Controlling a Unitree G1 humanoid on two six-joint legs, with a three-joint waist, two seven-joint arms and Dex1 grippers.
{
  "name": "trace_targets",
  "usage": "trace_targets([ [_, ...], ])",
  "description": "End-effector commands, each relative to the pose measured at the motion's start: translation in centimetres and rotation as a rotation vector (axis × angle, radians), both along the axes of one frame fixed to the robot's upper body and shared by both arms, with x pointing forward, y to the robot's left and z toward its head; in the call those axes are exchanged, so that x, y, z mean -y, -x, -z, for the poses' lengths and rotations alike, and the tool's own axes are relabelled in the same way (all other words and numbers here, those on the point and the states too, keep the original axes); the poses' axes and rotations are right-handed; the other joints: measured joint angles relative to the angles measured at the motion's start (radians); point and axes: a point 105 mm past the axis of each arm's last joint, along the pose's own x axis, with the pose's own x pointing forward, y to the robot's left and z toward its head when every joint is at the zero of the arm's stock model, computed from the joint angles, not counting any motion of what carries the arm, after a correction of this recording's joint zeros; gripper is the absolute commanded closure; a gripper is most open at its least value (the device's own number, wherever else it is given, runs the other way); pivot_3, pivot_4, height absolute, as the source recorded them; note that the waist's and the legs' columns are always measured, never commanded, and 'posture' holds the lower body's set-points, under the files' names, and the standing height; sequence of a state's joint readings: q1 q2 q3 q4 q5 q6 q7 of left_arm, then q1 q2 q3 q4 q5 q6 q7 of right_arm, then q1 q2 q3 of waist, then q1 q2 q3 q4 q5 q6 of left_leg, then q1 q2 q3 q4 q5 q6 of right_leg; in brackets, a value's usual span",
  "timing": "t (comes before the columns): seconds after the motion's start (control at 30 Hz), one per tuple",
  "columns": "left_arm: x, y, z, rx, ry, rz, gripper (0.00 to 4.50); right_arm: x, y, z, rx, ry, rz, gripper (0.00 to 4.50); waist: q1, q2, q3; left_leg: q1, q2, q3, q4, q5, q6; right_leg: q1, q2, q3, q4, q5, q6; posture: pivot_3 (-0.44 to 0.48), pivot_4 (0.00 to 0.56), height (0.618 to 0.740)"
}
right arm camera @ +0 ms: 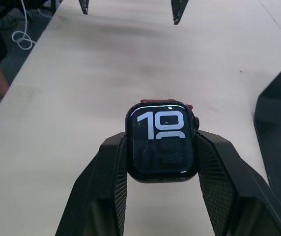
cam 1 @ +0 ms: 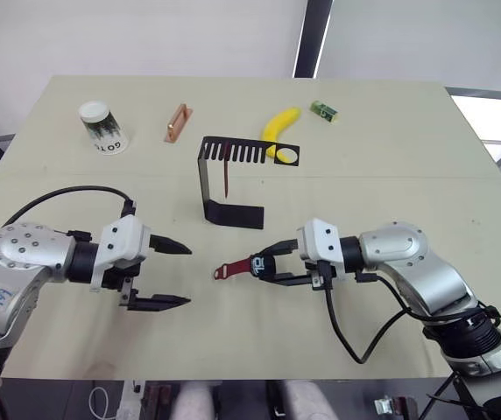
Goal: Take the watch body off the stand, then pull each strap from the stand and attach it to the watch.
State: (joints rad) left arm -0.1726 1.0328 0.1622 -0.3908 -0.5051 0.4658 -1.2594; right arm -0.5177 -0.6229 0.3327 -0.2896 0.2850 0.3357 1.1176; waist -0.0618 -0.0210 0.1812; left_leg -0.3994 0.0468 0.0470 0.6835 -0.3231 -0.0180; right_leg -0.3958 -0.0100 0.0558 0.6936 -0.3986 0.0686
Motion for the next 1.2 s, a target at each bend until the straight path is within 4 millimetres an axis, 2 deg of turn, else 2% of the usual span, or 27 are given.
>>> trace_targets([
  [0.03,-0.6,1.0,-0.7,0.02,-0.027,0.011,0.05,-0.7,0.8,0.6,-0.001,0.01,-0.023,2.97,0.002,0.0,0.0,0.0,0.0,0.0,0.0,0.0,0.0,0.0,0.0,0.0,0.0,0.0,0.0,0.0,0.15,0.74],
  [0.17,-1.6,1.1,0.1,0.023,-0.08,-0.001,0.05,-0.9,1.2,2.3,-0.036,0.06,-0.03,2.97,0.004,0.0,0.0,0.0,0.0,0.0,0.0,0.0,0.0,0.0,0.0,0.0,0.0,0.0,0.0,0.0,0.15,0.74],
  [0.37,-1.3,1.2,0.4,0.027,-0.079,0.009,0.05,-0.6,1.2,3.7,-0.068,0.114,0.012,2.97,0.003,0.0,0.0,0.0,0.0,0.0,0.0,0.0,0.0,0.0,0.0,0.0,0.0,0.0,0.0,0.0,0.15,0.74],
  [1.03,-0.6,0.6,0.6,0.061,-0.063,0.021,0.05,0.0,0.9,4.7,-0.073,0.191,0.052,2.97,0.002,0.0,0.0,0.0,0.0,0.0,0.0,0.0,0.0,0.0,0.0,0.0,0.001,0.0,0.0,0.0,0.15,0.74],
  [1.2,-0.2,0.4,0.4,0.077,-0.04,0.019,0.0,0.4,1.1,4.1,-0.078,0.184,0.036,0.6,0.002,0.0,0.0,0.0,0.0,0.0,0.0,0.0,0.0,0.0,0.0,0.0,0.001,0.0,0.0,0.0,0.15,0.74],
])
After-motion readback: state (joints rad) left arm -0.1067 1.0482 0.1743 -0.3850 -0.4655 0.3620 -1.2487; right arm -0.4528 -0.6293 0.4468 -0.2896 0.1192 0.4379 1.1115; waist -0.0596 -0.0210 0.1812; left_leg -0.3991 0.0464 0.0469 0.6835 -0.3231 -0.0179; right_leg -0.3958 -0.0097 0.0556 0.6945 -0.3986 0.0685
